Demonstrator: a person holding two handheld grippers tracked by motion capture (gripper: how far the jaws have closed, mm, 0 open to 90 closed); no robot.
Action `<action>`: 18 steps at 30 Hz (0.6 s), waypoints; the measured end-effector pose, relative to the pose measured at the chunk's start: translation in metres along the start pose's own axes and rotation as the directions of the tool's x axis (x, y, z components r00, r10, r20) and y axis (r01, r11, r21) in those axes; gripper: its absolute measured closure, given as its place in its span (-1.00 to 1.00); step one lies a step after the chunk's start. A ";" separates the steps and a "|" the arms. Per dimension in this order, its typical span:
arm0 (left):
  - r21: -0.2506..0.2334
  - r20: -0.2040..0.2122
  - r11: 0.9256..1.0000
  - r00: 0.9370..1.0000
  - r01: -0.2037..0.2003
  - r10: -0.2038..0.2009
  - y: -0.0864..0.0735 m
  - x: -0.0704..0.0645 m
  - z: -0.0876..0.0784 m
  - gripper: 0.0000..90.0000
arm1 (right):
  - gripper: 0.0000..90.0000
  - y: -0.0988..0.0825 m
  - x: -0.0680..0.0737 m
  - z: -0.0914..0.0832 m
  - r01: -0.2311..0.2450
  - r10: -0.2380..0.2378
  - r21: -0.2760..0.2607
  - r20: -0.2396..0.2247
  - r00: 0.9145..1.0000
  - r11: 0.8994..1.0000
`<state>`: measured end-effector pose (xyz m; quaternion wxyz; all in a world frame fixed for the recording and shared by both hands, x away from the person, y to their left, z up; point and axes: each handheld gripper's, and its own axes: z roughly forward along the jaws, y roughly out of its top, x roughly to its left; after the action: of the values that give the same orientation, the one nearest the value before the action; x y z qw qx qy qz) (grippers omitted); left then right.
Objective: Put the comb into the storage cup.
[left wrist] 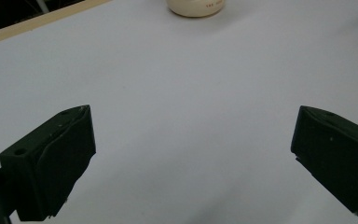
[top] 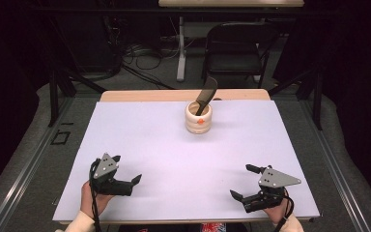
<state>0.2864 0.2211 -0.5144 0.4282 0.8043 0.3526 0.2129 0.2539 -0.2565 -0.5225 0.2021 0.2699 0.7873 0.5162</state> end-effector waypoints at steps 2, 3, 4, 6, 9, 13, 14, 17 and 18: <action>-0.015 -0.008 1.000 1.000 -0.001 0.001 -0.003 -0.001 -0.002 -1.00 | -1.00 0.000 0.000 0.000 -0.002 0.002 0.001 0.000 1.000 1.000; -0.018 -0.008 1.000 1.000 -0.003 0.003 -0.003 -0.002 -0.003 -1.00 | -1.00 0.000 0.000 0.000 -0.003 0.003 0.001 0.000 1.000 1.000; -0.020 -0.009 1.000 1.000 -0.005 0.005 -0.004 -0.002 -0.004 -1.00 | -1.00 0.000 0.000 0.000 -0.003 0.003 0.001 0.000 1.000 1.000; -0.021 -0.009 1.000 1.000 -0.008 0.008 -0.007 -0.002 -0.006 -1.00 | -1.00 0.000 0.000 0.000 -0.003 0.003 0.001 0.000 1.000 1.000; -0.025 -0.009 1.000 1.000 -0.011 0.011 -0.009 -0.004 -0.008 -1.00 | -1.00 0.000 0.000 0.000 -0.002 0.002 0.001 0.000 1.000 1.000; -0.032 -0.011 0.999 1.000 -0.015 0.014 -0.013 -0.006 -0.012 -1.00 | -1.00 0.000 0.000 0.000 0.001 -0.001 0.000 -0.001 1.000 1.000; -0.033 -0.010 0.999 1.000 -0.018 0.018 -0.014 -0.007 -0.013 -1.00 | -1.00 0.000 0.000 0.000 0.001 -0.001 0.000 0.000 1.000 1.000; -0.043 -0.011 0.999 1.000 -0.020 0.020 -0.017 -0.009 -0.016 -1.00 | -1.00 0.000 0.000 0.001 0.002 -0.002 0.001 -0.001 1.000 1.000; -0.042 -0.012 0.999 1.000 -0.026 0.025 -0.018 -0.009 -0.017 -1.00 | -1.00 0.000 0.000 0.001 0.001 -0.001 0.001 0.000 1.000 1.000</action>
<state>0.2628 0.2300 -0.5206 0.4404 0.7982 0.3402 0.2307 0.2540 -0.2560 -0.5229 0.2022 0.2696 0.7878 0.5156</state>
